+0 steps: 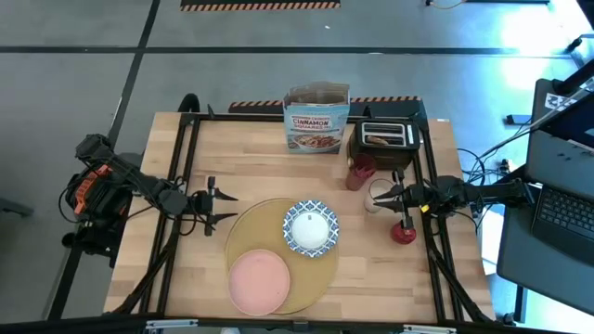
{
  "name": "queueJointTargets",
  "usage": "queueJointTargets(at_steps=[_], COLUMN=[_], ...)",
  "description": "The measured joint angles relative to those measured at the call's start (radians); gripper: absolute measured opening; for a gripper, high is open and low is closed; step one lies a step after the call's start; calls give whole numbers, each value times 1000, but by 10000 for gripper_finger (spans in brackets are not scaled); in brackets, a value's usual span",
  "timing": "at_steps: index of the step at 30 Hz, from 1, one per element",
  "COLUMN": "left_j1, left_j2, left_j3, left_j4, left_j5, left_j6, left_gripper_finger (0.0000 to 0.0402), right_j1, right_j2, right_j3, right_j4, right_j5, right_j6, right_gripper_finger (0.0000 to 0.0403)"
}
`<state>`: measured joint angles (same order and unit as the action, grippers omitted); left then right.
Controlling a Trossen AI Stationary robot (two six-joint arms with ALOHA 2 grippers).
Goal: Arrange a breakfast setting
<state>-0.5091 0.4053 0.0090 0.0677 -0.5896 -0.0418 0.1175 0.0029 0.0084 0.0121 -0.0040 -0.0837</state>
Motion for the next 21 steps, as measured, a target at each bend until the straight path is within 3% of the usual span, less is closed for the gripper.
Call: queueJointTargets(at_steps=[5, 9, 14, 21], left_j1=[0, 0, 19, 81], left_j2=[0, 0, 0, 0], left_j3=[0, 0, 0, 0], left_j4=[51, 98, 232, 573], left_j5=[-147, -183, -156, -32], left_j6=[-2, 11, 86, 79], left_gripper_finger=[202, 202, 202, 202], right_j1=[0, 0, 0, 0], right_j2=[0, 0, 0, 1], right_j3=[0, 0, -1, -1], right_j4=[0, 0, 52, 36], right_j5=[0, 0, 16, 13], right_j6=[0, 0, 61, 53], right_gripper_finger=[37, 37, 37, 37])
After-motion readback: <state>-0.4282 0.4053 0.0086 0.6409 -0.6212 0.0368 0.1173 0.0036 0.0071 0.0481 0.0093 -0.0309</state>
